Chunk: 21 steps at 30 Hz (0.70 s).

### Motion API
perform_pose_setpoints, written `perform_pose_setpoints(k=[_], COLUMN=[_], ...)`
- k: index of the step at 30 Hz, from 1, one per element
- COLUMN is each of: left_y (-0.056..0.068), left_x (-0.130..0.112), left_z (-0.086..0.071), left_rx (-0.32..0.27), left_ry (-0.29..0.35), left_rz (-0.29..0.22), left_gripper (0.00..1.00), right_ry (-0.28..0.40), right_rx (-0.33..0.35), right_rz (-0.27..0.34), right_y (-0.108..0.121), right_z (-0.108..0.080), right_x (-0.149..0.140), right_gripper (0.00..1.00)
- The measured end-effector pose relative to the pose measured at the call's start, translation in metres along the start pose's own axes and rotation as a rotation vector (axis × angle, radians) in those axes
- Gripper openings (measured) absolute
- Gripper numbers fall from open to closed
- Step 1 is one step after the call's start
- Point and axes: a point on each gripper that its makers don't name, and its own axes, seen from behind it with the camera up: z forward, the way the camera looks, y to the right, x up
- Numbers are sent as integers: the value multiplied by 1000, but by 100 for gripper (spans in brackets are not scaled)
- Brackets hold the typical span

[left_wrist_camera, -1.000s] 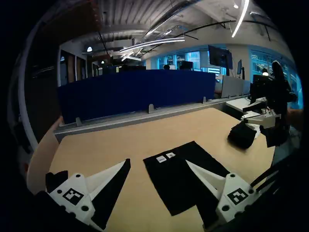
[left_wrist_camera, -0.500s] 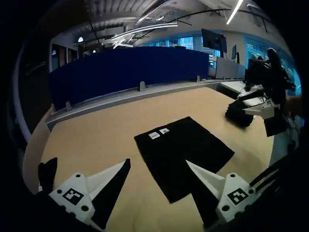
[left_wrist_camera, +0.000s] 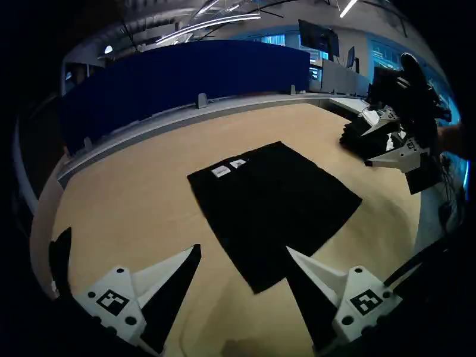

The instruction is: Fold towel

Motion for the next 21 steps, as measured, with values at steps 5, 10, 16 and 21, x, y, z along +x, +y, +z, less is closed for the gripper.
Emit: perform_pose_setpoints(k=[5,10,16,21], left_y=[8,17,23,23], left_x=[-17,-35,-51,-56], left_z=[7,11,13,14], left_rx=[-28,-58,-80,-80], left_ry=[-45,-95,-151,-173], left_rz=[-7,-8,-3,8], left_gripper=[95,95,95,95], right_ry=[-40,-84,-126,-145], right_rx=[21,39,54,63], right_rz=[-11,-8,-9,-10], right_y=[-10,-19,-28,-33], right_z=[5,5,3,0], right_x=[-19,-39,-61,-72], right_gripper=[100,100,100,100])
